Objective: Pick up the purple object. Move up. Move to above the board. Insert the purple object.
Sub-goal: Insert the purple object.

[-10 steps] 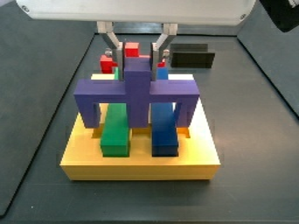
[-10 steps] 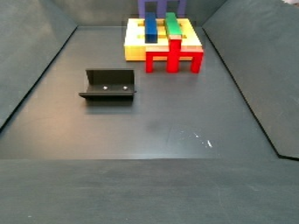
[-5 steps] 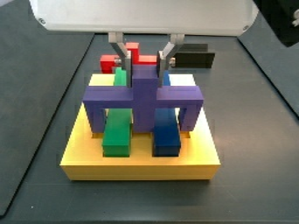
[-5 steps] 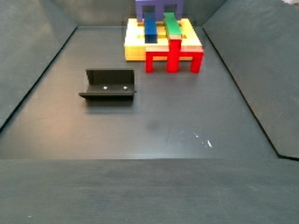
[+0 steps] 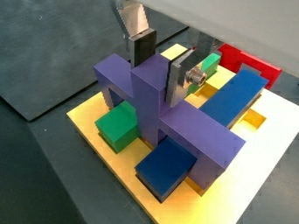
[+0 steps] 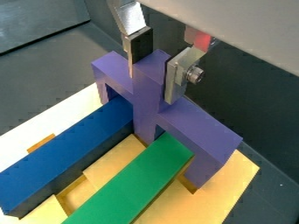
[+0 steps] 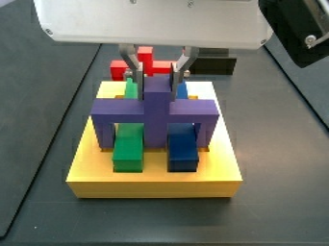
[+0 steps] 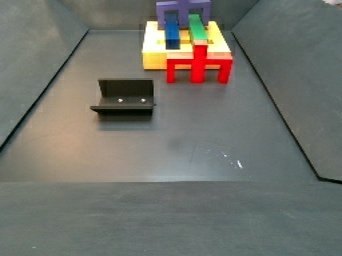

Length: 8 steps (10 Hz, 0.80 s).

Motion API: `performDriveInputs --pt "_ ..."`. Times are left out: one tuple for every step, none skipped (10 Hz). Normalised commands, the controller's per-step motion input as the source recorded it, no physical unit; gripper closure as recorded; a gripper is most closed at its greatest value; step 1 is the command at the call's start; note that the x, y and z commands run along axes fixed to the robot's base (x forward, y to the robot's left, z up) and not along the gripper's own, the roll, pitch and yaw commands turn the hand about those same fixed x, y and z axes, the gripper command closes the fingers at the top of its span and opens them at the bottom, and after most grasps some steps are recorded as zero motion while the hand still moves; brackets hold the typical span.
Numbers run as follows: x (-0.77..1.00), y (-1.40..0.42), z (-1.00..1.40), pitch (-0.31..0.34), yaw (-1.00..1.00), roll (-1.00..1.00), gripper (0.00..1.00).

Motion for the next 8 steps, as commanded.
performDriveInputs --pt "0.05 -0.09 -0.1 0.0 0.0 -0.09 1.0" --pt "0.05 -0.07 -0.11 0.0 -0.01 -0.1 1.0" --pt "0.11 -0.11 -0.14 0.0 -0.05 -0.11 1.0" --pt "0.19 -0.05 -0.18 0.0 -0.16 -0.1 1.0" --pt "0.04 0.0 -0.21 0.0 -0.1 -0.05 1.0" --pt "0.0 0.14 -0.23 0.0 -0.09 0.0 1.0" --pt "0.0 0.16 -0.09 0.01 -0.1 0.01 1.0" --pt "0.0 0.19 0.0 0.041 -0.12 0.0 1.0"
